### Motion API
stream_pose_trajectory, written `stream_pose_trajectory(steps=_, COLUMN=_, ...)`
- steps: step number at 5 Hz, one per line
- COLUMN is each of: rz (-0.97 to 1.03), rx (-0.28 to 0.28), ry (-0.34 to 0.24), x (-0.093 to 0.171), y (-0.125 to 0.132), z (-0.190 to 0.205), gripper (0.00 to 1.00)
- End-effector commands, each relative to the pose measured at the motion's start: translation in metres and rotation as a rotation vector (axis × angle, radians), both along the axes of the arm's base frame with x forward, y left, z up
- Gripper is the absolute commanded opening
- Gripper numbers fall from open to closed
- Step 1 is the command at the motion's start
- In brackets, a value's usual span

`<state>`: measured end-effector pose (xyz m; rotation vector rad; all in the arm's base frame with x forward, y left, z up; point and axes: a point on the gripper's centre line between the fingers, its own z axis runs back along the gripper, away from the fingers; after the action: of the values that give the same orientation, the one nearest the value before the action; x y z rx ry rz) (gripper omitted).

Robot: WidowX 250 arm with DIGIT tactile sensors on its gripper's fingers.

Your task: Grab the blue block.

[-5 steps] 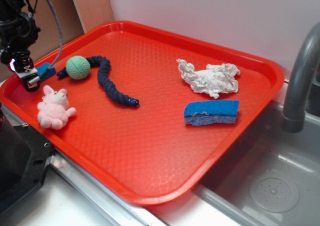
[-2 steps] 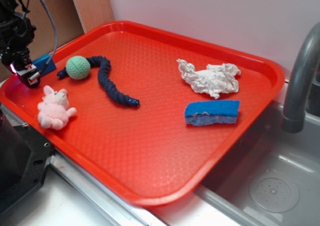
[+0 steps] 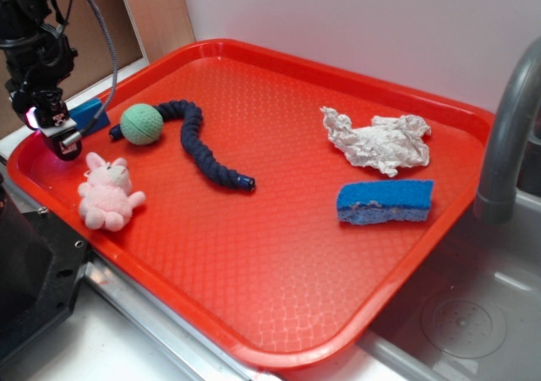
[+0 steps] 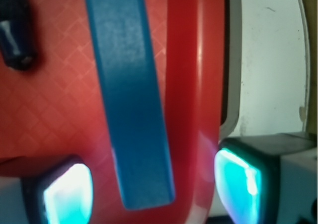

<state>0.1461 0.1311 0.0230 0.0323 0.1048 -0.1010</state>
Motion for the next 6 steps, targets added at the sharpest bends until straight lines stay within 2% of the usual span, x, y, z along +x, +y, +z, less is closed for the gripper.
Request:
stream_pose_trajectory(steps=1, rz=0.006, rx=0.032, ry=-0.011, x=0.002, y=0.002, z=0.011, gripper=1.00)
stream_pose_trajectory(steps=2, rz=-0.003, rx=0.022, ry=-0.064, x=0.006, y=0.008, z=0.022, gripper=1.00)
stream_pose_trajectory(steps=3, rz=-0.032, rx=0.020, ry=-0.060, x=0.017, y=0.002, z=0.021, gripper=1.00)
stream_pose_trajectory(steps=4, rz=-0.053, rx=0.010, ry=-0.088, x=0.024, y=0.000, z=0.022, gripper=1.00)
stream_pose_trajectory(steps=5, rz=-0.052, rx=-0.003, ry=-0.079, x=0.034, y=0.000, z=0.012, gripper=1.00)
stream_pose_trajectory(steps=6, rz=-0.052, rx=-0.018, ry=-0.074, x=0.037, y=-0.004, z=0.005, gripper=0.00)
